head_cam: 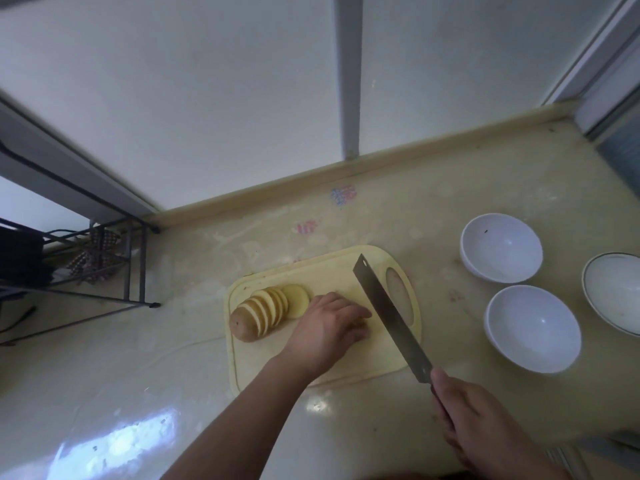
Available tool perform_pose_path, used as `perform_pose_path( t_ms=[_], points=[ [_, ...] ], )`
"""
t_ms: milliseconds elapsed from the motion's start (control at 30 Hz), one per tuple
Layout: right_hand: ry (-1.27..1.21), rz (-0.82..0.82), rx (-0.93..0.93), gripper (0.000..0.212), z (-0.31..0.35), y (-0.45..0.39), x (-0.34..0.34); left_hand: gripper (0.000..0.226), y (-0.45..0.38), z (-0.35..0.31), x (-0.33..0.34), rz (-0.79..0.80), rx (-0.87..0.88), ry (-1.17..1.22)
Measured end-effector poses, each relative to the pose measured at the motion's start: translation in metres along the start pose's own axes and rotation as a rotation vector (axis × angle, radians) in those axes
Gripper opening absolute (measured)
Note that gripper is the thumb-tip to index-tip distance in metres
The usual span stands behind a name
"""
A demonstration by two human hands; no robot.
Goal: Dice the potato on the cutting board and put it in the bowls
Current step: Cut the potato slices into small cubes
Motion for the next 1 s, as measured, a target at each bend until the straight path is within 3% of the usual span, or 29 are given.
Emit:
perform_pose_path(
  t_ms=[167,267,367,567,667,867,1000],
  points=[
    [-0.022,-0.032,0.01,0.053,-0.003,0.004,-0.003,0.03,-0.005,0.001,0.003,0.047,0.057,-0.008],
    [-0.026,-0.066,0.02,0.055,-0.004,0.006,-0.008,0.041,0.002,0.006,0.005,0.179,0.15,-0.05],
    [-0.043,-0.08,0.028,0.055,-0.007,0.006,-0.011,0.038,0.004,0.002,0.007,0.276,0.265,-0.154],
    [0.001,-0.096,0.05,0.052,-0.01,0.006,-0.015,0.038,0.001,-0.011,0.005,0.241,0.359,-0.221],
    [0.013,-0.068,0.052,0.056,-0.013,0.003,-0.015,0.034,0.006,-0.004,0.005,0.129,0.234,-0.199],
    [0.136,-0.04,0.023,0.058,-0.006,-0.012,-0.007,0.029,0.016,0.01,0.009,-0.222,-0.344,0.022],
    [0.254,-0.04,-0.033,0.052,0.002,-0.019,0.0,0.031,0.023,0.008,0.014,-0.29,-0.408,0.079]
  ],
)
Point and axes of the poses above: each hand's wrist, its own y-axis away from the middle knuckle, its own x-axis out of the palm, z = x × y, the point moved 9 cm from there along -y, towards the middle knuckle, and after that the axes turned 8 degrees about -x, right-handed, at the moved point
